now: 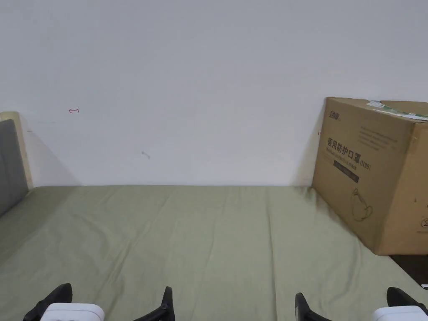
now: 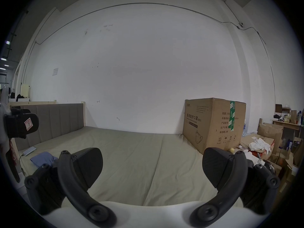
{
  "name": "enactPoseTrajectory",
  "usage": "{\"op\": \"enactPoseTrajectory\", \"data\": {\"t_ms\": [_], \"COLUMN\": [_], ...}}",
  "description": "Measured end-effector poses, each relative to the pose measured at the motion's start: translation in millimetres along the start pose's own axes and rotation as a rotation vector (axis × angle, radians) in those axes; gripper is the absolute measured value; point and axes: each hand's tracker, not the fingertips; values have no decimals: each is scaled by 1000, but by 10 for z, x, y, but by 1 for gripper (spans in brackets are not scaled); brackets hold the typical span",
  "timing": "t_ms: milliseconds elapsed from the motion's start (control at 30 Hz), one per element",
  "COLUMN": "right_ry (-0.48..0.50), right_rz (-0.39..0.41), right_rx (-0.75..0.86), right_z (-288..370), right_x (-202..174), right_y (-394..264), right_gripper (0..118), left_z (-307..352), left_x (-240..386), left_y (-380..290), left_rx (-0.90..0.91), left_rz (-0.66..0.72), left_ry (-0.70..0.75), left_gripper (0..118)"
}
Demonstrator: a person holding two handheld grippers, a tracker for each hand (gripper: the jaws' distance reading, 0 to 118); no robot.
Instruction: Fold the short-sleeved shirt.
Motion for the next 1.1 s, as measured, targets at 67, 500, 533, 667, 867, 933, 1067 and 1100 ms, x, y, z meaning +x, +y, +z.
{"op": "enactPoseTrajectory", "data": {"t_ms": [67,500,533,667,867,933,1067,1100], "right_ry": [-2,16,23,37,47,47,45,44], "right_rz": [14,8,8,15,16,18,7,2], "right_rx": [2,-26,-27,-38,-58,-65,-82,-86], "right_z": [-5,-21,-20,-21,-37,-39,-52,-56], "right_x": [-14,-63,-67,-84,-97,-98,-87,-83], "right_y": [-9,-42,-47,-66,-89,-100,-121,-123], "right_gripper": [118,118,118,118,118,118,118,118], "left_z": [-19,-57,-57,-98,-101,-98,-90,-86], "left_x": [2,38,33,106,110,131,152,152], "left_y": [-14,5,6,63,110,129,138,139], "left_rx": [-8,-34,-36,-96,-108,-115,-120,-121], "left_rz": [-7,1,13,36,69,71,74,82], "left_ry": [12,68,69,167,138,135,109,99], "left_gripper": [118,118,118,118,118,118,118,118]}}
